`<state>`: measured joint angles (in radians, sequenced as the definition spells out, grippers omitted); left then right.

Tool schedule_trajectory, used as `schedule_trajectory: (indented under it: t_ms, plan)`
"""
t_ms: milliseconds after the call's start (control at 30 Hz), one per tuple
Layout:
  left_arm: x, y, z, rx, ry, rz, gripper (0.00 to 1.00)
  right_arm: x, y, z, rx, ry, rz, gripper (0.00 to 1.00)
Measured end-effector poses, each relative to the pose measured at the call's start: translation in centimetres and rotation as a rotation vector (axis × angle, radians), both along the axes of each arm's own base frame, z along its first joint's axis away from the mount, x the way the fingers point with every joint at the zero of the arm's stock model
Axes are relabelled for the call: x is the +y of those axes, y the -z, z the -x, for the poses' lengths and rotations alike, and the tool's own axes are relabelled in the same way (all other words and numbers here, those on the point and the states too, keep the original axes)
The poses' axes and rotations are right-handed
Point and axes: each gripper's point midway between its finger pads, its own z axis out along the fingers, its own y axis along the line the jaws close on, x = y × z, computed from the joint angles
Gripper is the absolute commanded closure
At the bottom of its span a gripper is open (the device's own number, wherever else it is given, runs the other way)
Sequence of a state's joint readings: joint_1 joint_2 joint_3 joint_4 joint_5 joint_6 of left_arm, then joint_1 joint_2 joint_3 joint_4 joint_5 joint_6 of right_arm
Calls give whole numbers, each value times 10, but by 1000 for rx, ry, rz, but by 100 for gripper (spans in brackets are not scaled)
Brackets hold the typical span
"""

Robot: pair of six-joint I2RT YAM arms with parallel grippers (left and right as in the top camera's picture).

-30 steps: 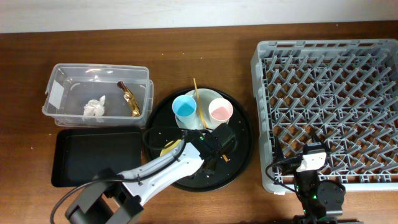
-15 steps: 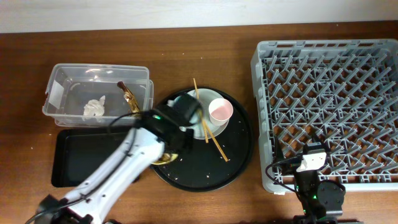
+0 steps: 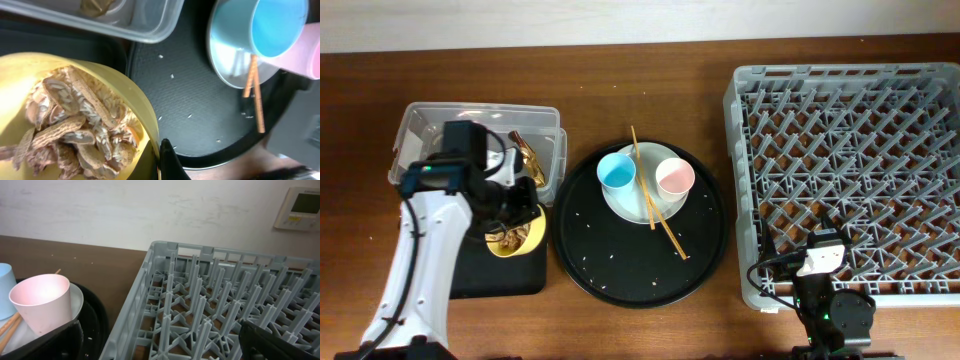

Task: Sort waste into correct bins and load items into the dishwasher rack
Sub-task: 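Tip the yellow bowl over the black tray to dump peanut shells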

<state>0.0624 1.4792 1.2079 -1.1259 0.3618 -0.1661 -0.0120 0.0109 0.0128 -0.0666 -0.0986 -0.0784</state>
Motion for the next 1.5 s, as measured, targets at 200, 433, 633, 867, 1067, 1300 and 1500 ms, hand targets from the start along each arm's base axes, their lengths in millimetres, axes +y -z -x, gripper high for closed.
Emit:
schedule_trajectory:
  t_ms: [200,433,633,867,1067,1300,1500]
  plan:
    - [26,-7,-6,-77,-64,192,100,0,0,0,0,0,0,2]
    - [69,-14,0,-211,-182,402,100,0,0,0,0,0,0,2]
    - [103,-12,13,-350,-328,548,100,0,0,0,0,0,0,2]
    - [116,-3,27,-451,-432,662,100,0,0,0,0,0,0,2]
    - [112,-15,23,-509,-421,724,100,0,0,0,0,0,0,2]
    - [113,-25,19,-566,-403,751,100,0,0,0,0,0,0,2]
    - [110,-28,21,-550,-419,786,100,0,0,0,0,0,-1,2]
